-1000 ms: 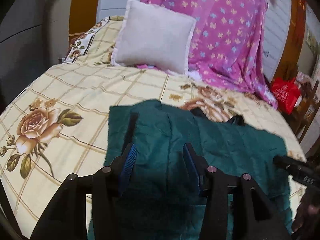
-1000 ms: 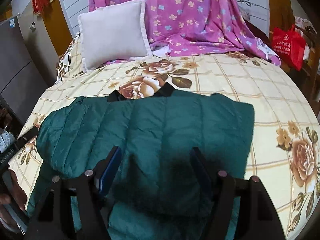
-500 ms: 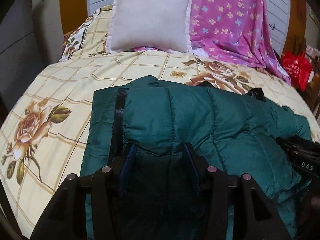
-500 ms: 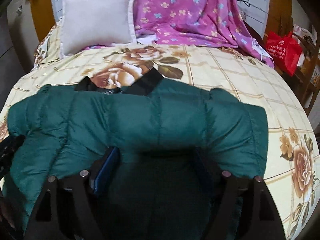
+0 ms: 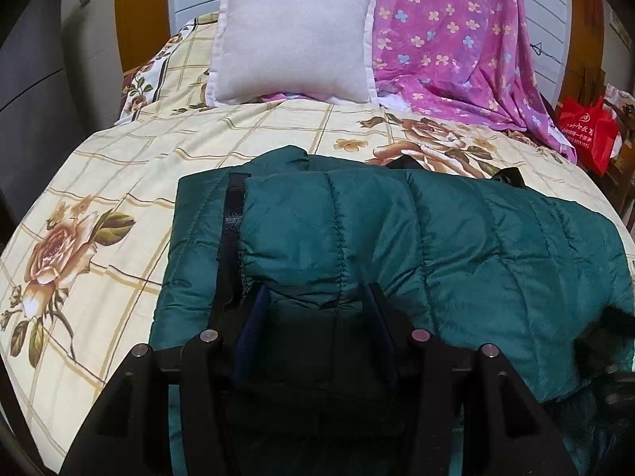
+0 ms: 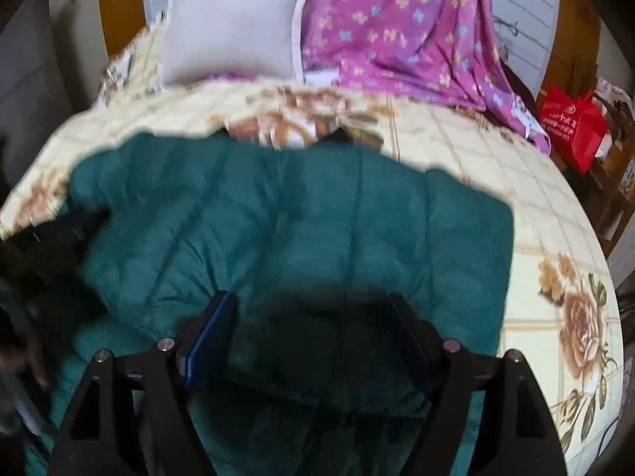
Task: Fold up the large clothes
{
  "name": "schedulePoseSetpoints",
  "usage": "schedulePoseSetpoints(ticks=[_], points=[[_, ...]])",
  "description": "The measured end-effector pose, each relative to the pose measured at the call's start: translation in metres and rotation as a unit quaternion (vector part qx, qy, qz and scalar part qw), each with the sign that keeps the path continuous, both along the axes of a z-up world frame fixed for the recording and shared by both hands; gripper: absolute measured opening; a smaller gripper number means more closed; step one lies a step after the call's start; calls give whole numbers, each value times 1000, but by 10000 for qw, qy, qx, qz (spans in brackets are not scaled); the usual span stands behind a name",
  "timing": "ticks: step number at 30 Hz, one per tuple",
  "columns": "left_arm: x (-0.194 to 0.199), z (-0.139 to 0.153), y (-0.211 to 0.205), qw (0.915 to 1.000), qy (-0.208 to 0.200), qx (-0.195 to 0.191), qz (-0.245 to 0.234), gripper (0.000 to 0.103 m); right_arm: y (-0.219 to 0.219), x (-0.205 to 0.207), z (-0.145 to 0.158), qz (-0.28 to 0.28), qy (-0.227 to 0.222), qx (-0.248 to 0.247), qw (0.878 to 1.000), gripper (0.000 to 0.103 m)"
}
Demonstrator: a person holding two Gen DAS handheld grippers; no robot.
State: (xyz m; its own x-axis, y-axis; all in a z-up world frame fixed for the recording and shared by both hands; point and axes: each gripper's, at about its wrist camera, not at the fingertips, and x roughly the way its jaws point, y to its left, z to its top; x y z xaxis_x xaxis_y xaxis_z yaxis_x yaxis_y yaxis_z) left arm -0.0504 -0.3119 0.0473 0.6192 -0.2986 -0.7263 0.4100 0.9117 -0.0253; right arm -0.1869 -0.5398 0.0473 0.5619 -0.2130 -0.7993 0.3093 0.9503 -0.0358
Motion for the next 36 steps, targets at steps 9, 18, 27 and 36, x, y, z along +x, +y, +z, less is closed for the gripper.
schedulePoseSetpoints(ticks=[9, 18, 27, 36], points=[[-2, -3, -1, 10000, -52, 29, 12, 41, -13, -18, 27, -165, -329, -7, 9993, 82], [-1, -4, -3, 9999, -100, 54, 44, 42, -73, -1, 0, -780, -30, 270, 9966, 83], [-1, -4, -7, 9998, -140, 132, 61, 42, -60, -11, 14, -797, -69, -12, 9968, 84], [-2, -4, -6, 9998, -145, 128, 64, 42, -51, -35, -7, -708, -10, -75, 9975, 96]])
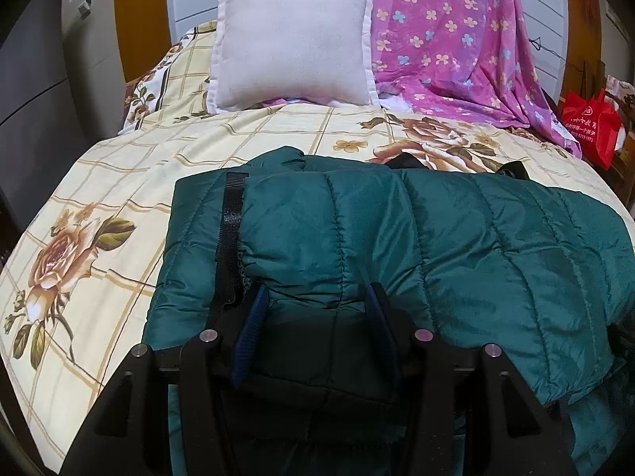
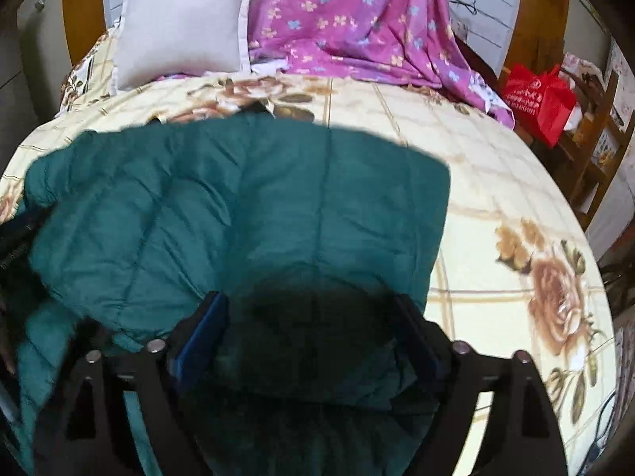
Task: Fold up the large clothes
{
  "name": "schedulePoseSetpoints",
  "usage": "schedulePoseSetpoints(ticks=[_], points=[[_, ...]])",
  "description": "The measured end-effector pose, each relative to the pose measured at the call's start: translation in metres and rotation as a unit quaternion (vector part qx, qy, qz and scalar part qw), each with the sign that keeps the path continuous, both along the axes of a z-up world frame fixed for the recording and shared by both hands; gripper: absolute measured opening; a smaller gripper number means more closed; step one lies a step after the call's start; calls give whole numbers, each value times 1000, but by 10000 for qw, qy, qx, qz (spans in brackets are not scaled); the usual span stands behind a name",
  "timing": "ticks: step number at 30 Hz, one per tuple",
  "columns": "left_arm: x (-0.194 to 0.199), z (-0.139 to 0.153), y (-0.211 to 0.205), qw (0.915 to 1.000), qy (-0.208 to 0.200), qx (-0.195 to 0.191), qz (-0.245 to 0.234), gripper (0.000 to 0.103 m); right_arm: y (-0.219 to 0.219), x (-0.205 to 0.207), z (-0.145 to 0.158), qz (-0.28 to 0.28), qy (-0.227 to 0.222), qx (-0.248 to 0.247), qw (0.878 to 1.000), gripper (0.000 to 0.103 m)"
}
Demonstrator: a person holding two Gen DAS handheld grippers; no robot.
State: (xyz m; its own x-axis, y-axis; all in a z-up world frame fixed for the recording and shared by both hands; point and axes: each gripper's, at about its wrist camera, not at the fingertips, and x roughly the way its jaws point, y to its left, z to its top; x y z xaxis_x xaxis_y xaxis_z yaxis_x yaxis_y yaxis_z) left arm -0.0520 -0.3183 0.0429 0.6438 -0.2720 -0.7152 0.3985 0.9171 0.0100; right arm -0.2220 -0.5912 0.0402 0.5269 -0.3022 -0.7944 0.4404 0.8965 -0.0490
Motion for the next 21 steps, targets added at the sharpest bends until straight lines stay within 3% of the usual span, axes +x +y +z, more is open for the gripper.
schedulePoseSetpoints(ticks=[3, 8, 16, 21], points=[[2, 1, 2, 10000, 50, -80, -21, 42, -9, -4, 3, -111, -126, 285, 9995, 96], [0, 16, 17, 9997, 155, -170, -54, 42, -2, -26, 20, -25, -389, 314, 9987, 96], [-33, 42, 46, 9996, 22, -268, -22, 42, -5, -57, 31, -164, -498, 681, 9963, 96], [-55, 47, 64, 9999, 61, -106, -43, 42, 5, -80, 32, -169, -453, 838, 9953, 96]])
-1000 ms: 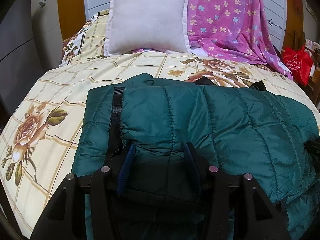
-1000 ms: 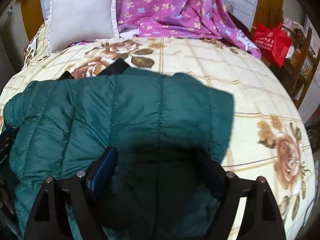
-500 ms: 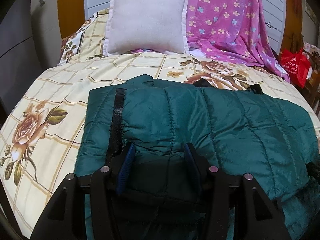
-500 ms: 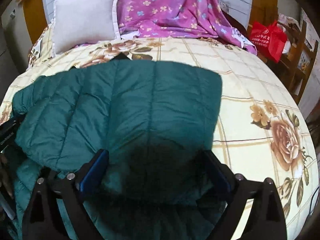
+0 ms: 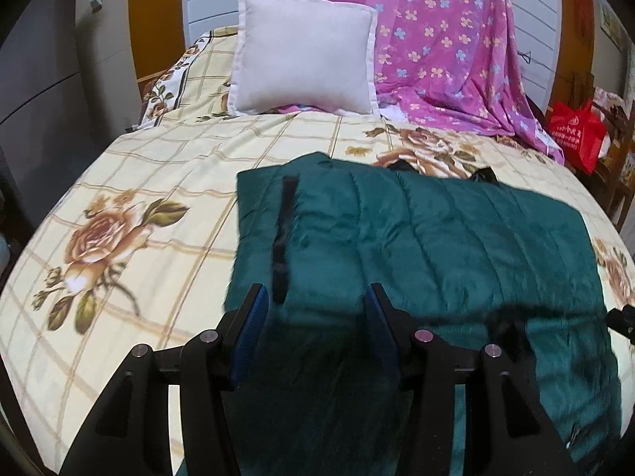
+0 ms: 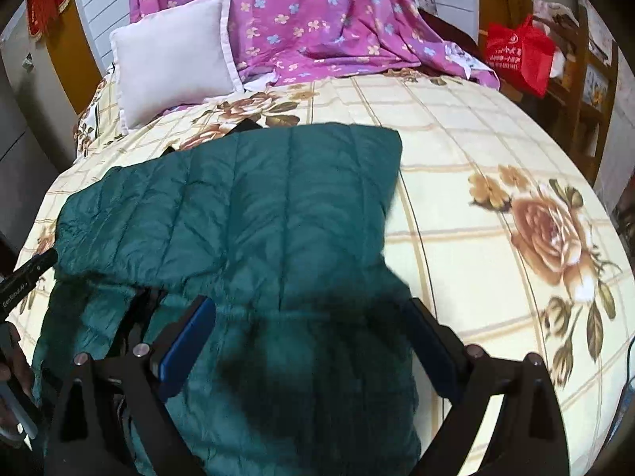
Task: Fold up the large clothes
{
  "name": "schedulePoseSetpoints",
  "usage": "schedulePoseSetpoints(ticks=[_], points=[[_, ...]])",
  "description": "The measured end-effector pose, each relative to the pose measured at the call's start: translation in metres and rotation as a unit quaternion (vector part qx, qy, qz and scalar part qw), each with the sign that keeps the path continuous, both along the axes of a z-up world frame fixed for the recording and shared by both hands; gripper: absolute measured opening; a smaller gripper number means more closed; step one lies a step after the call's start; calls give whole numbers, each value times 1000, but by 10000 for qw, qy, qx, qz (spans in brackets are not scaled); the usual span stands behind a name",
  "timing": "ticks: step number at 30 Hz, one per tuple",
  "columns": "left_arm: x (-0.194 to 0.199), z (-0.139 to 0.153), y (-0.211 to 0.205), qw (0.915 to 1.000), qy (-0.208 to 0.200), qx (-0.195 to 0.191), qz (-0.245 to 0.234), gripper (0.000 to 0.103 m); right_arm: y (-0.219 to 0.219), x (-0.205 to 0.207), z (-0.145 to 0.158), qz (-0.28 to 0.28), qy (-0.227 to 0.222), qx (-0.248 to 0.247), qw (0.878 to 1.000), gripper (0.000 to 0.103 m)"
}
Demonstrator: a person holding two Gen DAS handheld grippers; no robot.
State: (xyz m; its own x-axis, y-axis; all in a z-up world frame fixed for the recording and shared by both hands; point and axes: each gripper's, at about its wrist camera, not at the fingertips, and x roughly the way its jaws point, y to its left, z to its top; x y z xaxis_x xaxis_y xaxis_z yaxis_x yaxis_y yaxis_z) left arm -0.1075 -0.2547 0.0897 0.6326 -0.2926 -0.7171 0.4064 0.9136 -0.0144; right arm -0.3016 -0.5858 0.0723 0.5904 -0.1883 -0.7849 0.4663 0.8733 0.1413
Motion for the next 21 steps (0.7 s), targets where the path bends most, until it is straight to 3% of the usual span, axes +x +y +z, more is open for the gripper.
schedulePoseSetpoints(ticks=[21], points=[[-93, -14, 68, 9993, 347, 82, 109, 42, 65, -77, -20, 303, 416, 90, 9986, 96]])
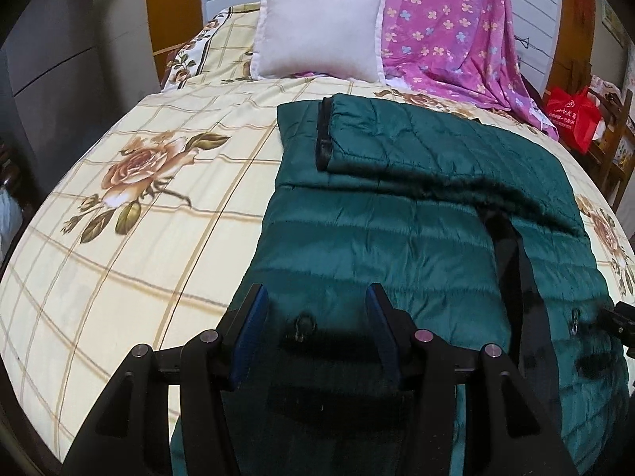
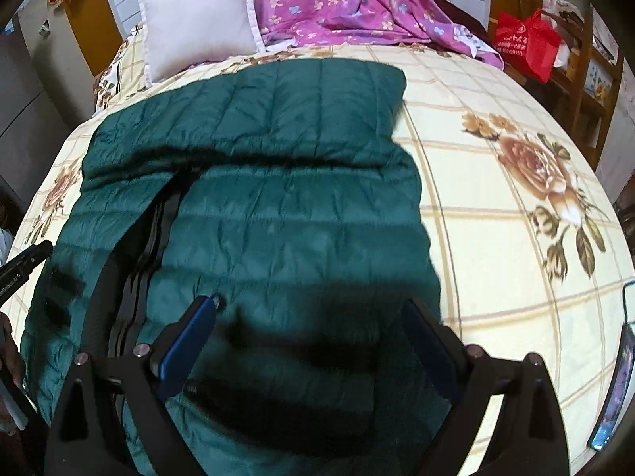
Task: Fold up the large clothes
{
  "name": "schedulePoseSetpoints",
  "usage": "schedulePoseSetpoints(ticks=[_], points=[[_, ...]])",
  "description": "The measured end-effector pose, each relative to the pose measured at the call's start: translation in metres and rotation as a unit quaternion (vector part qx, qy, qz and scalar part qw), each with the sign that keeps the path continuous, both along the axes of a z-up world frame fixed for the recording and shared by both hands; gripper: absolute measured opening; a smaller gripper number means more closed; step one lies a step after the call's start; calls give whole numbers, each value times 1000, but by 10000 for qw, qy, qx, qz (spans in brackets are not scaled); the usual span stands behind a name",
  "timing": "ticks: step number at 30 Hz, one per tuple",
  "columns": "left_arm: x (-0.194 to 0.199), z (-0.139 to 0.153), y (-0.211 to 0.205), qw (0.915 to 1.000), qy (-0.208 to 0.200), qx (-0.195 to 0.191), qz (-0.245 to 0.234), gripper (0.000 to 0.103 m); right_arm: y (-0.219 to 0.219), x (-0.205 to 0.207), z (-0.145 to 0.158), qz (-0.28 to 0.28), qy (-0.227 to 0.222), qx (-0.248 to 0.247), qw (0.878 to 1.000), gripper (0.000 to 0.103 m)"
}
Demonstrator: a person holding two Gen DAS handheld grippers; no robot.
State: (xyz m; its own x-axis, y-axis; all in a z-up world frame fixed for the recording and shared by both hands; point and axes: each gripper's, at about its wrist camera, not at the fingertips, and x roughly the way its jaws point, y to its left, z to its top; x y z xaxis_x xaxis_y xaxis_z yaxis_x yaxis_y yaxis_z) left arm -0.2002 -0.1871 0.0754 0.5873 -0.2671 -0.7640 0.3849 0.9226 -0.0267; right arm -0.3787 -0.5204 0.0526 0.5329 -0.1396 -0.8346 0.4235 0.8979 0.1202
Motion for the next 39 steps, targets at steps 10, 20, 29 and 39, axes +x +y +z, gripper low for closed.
schedulePoseSetpoints(ticks=[10, 20, 29, 39], points=[[-26, -2, 9, 9999, -41, 104, -86, 42, 18, -23, -7, -7, 28, 35, 10000, 96], [-51, 0, 26, 9999, -23, 51, -152, 42, 30, -50, -5, -23, 31, -52, 10000, 96], [-62, -3, 57, 9996, 194, -174, -82, 42, 39, -67, -10, -61, 64, -52, 9999, 97], [-62, -8, 82, 9988, 374, -319, 52, 42, 40, -75, -9, -53, 36, -42, 10000, 97]])
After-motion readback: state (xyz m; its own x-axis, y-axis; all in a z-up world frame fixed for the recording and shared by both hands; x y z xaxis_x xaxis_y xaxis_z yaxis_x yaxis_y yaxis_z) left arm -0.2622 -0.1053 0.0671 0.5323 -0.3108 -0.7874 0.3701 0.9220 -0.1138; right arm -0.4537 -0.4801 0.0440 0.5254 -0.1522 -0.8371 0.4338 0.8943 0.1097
